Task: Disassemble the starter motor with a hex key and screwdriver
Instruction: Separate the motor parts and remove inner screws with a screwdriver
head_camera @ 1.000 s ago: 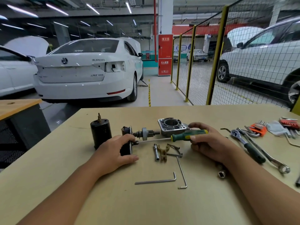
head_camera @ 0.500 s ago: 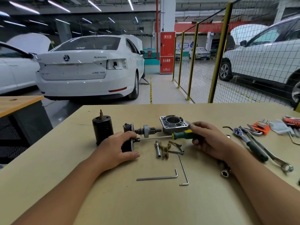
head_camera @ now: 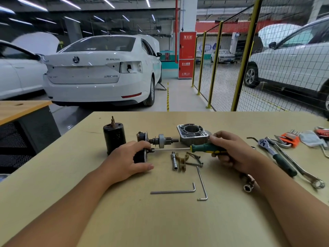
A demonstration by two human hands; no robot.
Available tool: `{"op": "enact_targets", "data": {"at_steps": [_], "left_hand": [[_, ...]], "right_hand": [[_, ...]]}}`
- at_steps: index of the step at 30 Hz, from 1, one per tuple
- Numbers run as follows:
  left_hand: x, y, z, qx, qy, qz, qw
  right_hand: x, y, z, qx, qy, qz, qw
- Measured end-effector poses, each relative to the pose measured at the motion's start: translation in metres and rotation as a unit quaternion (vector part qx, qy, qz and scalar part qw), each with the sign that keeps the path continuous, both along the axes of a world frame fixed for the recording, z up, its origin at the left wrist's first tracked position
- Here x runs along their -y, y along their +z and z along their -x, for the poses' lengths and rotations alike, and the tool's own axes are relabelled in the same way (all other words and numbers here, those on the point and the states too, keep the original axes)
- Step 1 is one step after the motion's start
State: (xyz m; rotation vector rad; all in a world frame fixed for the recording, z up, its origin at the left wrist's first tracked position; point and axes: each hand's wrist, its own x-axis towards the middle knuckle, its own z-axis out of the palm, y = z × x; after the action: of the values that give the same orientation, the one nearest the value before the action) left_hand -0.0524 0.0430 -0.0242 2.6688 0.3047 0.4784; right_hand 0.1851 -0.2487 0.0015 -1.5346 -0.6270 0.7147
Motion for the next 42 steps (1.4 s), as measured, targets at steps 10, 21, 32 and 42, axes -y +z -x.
{"op": "enact_targets", "data": {"at_steps": [10,21,32,42], "left_hand": [[0.001,0.000,0.001,0.003,-0.002,-0.001,1.000],[0.002,0.001,0.002,0.006,-0.005,0.009,1.000],[0.003,0.002,0.002,0.001,-0.003,0.010,1.000],[0.003,0.002,0.002,0.002,-0.005,0.010,1.000]], "right_hand": [[0.000,0.001,0.002,-0.024,0.000,-0.017,1.000],[-0.005,-0.001,0.001,0.008,-0.033,-0.015,0.999],[-0.005,0.000,0.004,-0.008,-0.028,-0.035,0.999],[-0.005,0.000,0.006,-0.037,-0.026,-0.062,0.997]]}}
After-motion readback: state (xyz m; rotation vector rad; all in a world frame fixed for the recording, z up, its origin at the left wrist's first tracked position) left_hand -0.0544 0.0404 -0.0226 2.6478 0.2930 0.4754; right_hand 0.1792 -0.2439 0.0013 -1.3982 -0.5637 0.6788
